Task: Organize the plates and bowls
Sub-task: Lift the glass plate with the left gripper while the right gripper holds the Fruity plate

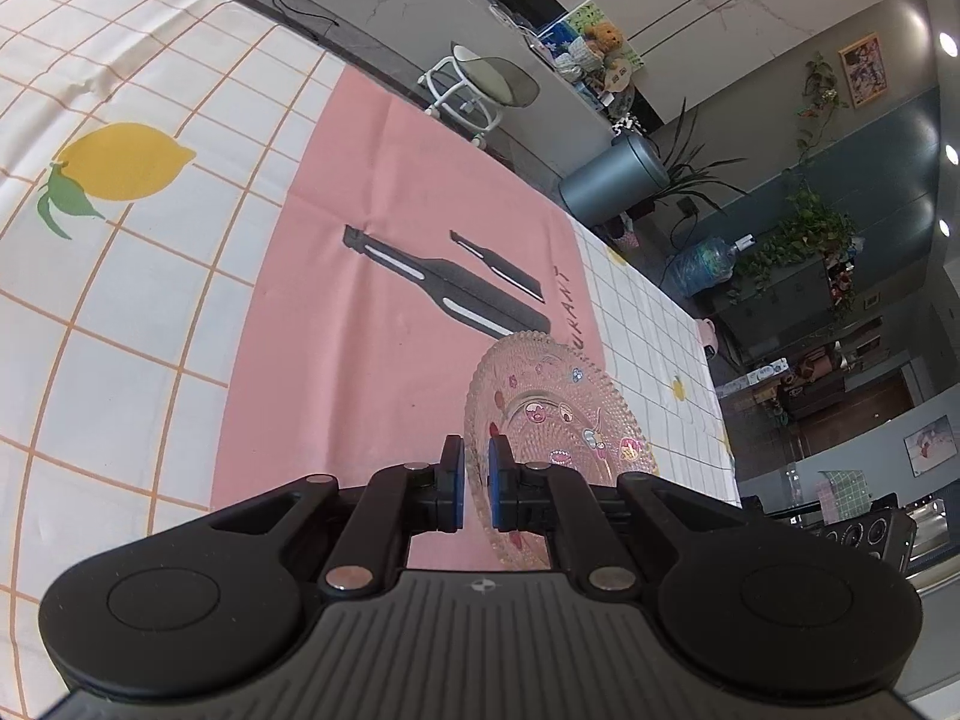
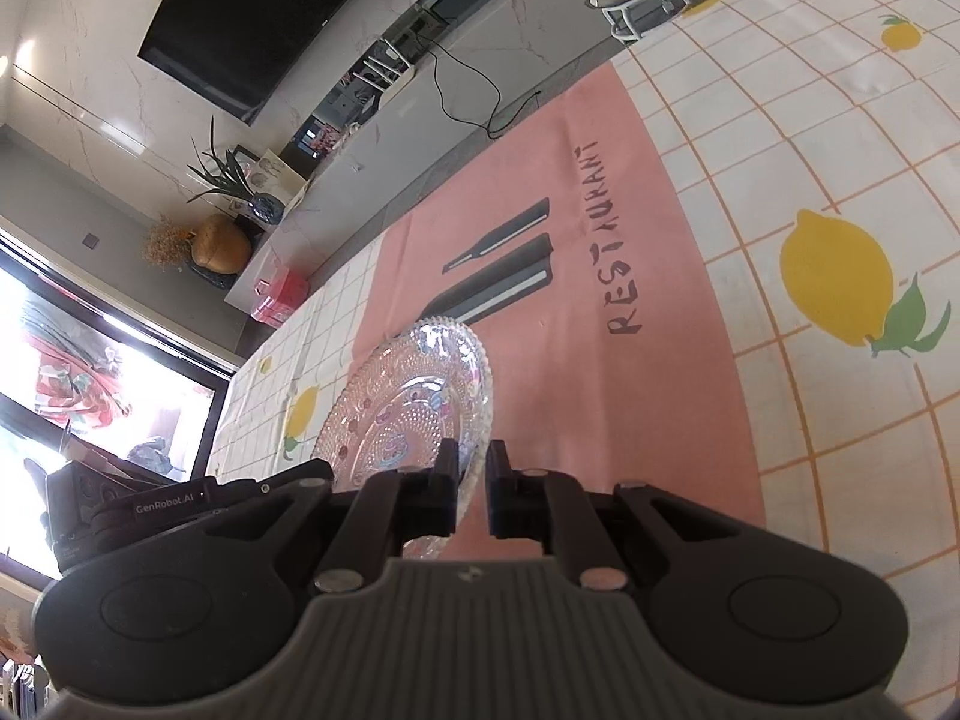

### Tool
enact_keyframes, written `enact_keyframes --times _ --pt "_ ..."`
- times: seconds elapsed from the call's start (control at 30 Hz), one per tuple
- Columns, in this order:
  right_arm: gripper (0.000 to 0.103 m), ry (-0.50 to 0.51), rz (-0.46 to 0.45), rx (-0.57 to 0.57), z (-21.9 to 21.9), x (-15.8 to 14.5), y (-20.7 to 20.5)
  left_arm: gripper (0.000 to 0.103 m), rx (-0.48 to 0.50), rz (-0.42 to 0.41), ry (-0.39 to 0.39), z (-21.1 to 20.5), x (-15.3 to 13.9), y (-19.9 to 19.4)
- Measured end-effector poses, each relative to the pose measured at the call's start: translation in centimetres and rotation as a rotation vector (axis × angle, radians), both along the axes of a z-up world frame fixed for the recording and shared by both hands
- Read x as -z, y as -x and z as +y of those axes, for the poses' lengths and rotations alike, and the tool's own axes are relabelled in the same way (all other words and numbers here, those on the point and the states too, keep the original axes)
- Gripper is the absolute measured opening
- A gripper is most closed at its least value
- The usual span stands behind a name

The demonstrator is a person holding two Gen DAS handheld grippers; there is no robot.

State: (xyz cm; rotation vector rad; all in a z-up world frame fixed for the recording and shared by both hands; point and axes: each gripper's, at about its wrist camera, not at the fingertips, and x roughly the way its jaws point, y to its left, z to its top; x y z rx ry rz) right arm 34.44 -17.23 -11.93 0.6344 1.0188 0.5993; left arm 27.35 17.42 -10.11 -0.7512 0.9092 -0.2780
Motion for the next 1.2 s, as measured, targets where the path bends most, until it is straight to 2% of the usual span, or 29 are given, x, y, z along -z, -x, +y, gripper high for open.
enact_keyframes --times 0.13,0.2,0.4,0.67,0.9,1.2 --pt "0.007 -0.036 -0.01 0.024 -1.1 -1.6 1.0 0.008 0.037 -0.031 0.017 -0.5 -1.4 0.2" --pt "0.007 -0.02 -0.03 0.015 -1.4 -2.5 1.8 0.008 0.065 -0.032 0.011 -1.1 -1.9 0.3" --pt "0.007 0.006 0.002 0.05 -3.6 -3.2 4.3 0.008 0.139 0.033 0.097 -2.3 -2.0 0.2" --pt "0.008 0.065 0.027 0.1 -5.6 -4.6 7.7 0.008 0.237 0.075 0.054 -5.3 -2.2 0.0" --pt "0.008 0.072 0.029 0.159 -8.7 -5.6 10.8 0.009 0.382 0.121 0.051 -8.6 -1.7 -0.5" --pt "0.008 0.114 0.058 0.166 -11.7 -5.4 15.1 0.01 0.538 0.135 -0.05 -12.8 -1.9 1.3"
